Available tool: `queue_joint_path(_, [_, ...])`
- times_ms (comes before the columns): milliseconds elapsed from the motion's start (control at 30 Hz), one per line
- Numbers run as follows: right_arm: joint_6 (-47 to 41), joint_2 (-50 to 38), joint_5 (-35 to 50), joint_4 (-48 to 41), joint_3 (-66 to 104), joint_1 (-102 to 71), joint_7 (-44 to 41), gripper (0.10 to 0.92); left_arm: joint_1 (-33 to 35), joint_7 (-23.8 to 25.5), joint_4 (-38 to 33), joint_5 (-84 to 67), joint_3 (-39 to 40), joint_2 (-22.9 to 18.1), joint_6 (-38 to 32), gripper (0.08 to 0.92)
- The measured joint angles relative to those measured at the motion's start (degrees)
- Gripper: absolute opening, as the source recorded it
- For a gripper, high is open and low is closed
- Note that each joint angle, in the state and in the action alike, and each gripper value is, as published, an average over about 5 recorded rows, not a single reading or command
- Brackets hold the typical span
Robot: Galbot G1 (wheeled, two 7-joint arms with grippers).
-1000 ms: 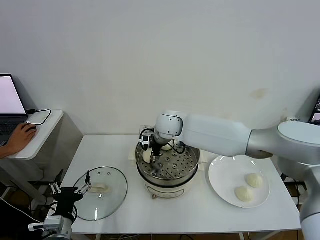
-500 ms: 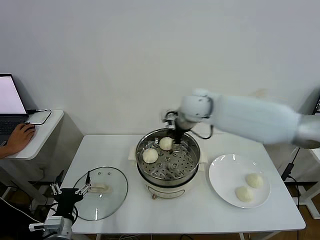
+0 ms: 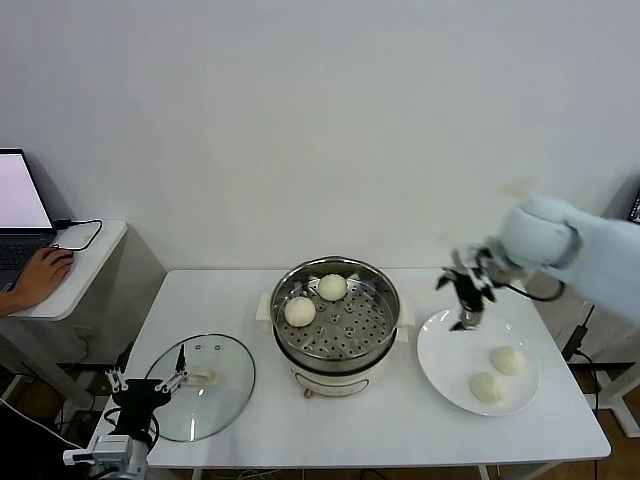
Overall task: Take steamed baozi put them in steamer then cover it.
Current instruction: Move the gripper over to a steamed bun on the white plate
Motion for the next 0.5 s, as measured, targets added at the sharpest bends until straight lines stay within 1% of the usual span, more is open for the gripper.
queue_joint_path(233, [3.21, -4.89, -7.20, 0.00, 12.89, -17.46, -0.53, 0.822, 0.47, 0.00, -0.26, 0.57, -0.12, -0.12, 0.04, 0.823])
queue_joint_path(500, [5.12, -5.78, -13.29, -1.51, 22.07, -31.00, -0.56, 0.823, 0.78, 0.00, -0.30, 1.11, -0.19, -0.64, 0.10, 0.823])
